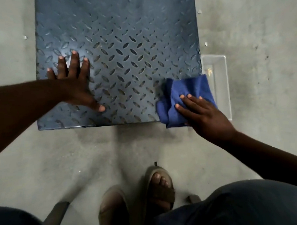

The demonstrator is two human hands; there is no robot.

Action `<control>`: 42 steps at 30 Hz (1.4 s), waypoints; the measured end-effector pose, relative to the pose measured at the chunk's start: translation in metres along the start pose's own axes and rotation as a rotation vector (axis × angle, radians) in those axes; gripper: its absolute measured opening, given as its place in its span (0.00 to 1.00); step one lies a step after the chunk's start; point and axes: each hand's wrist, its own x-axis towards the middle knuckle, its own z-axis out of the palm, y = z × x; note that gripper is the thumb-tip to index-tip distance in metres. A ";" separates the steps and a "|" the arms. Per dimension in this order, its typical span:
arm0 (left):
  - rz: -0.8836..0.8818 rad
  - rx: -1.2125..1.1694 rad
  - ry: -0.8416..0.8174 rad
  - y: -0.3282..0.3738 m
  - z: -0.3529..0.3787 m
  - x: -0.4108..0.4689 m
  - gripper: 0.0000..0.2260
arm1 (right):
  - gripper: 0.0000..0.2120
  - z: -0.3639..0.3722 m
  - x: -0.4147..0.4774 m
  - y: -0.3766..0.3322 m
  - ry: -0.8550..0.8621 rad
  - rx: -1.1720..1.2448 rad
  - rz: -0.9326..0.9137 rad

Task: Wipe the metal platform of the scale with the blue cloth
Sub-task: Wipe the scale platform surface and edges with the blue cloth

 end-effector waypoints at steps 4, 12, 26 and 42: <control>-0.013 0.010 0.010 -0.001 0.001 0.000 0.78 | 0.36 0.023 0.046 -0.047 -0.048 0.001 -0.189; 0.095 0.026 0.215 -0.020 0.023 0.017 0.70 | 0.27 0.040 0.102 -0.101 -0.002 0.014 -0.305; 0.474 0.374 0.353 0.020 0.032 -0.027 0.24 | 0.29 0.016 0.032 -0.082 0.102 0.097 0.286; 0.393 0.205 0.622 0.103 0.051 -0.011 0.34 | 0.29 0.001 -0.017 -0.025 0.117 0.052 0.433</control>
